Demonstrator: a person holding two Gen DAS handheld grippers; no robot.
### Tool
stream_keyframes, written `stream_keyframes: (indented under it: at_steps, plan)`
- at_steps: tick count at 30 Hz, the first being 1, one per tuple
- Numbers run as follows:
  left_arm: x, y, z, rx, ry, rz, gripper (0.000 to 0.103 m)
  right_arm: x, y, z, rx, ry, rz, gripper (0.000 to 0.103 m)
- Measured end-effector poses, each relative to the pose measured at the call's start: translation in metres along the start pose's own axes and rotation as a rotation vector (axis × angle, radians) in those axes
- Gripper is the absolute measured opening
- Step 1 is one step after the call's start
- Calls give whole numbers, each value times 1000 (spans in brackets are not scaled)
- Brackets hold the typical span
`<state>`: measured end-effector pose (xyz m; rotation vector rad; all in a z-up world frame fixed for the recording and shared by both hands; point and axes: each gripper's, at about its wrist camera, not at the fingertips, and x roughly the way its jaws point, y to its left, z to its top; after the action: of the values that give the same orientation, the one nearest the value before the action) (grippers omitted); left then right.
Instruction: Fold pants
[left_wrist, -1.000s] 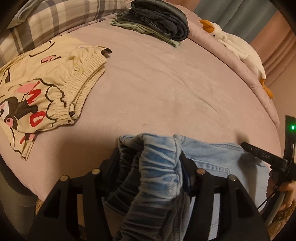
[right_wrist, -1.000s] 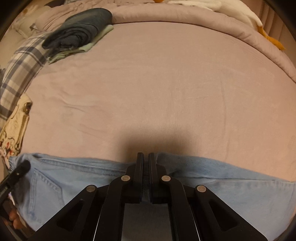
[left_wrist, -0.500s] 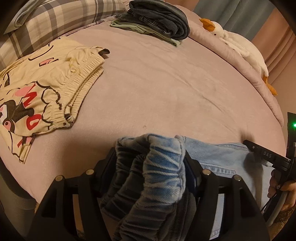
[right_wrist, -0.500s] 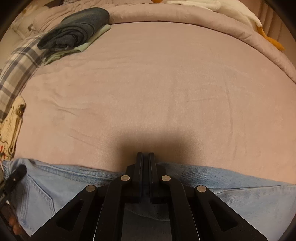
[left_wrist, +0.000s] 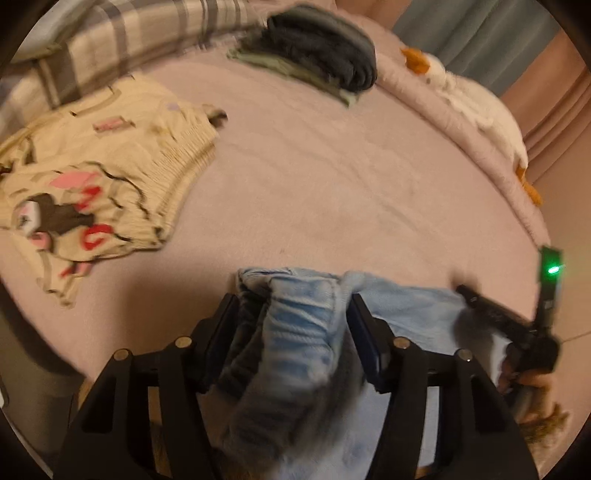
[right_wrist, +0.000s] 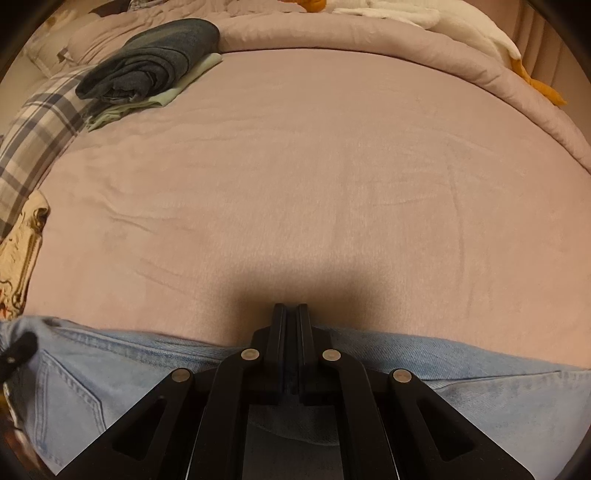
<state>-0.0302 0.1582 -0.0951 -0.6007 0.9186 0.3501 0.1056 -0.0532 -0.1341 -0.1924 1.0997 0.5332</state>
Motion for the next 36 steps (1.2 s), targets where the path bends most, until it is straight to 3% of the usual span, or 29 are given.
stream_keyframes:
  at_steps: [4, 10, 13, 15, 17, 19, 23, 36]
  plan:
    - [-36, -21, -9, 53, -78, -48, 61, 0, -2, -1, 8, -10, 5, 1]
    - [-50, -46, -24, 132, -100, -9, 59, -1, -2, 0, 11, -10, 7, 1]
    - [-65, -51, -23, 136, -114, -126, 59, 0, -2, 1, 14, -13, 15, 1]
    - [-69, -59, -24, 174, -137, -146, 61, 1, -2, 2, 17, -11, 17, 1]
    - [-56, -63, -24, 189, -103, -115, 59, 0, -2, 1, 22, -11, 17, 1]
    - [-29, -60, -27, 153, -6, -108, 59, -1, -2, 0, 24, -14, 16, 1]
    - [28, -46, -40, 110, 134, -62, 46, 0, -3, -1, 27, -15, 25, 1]
    - [38, -48, -42, 136, 113, -69, 48, 0, 1, 0, 20, -17, 4, 1]
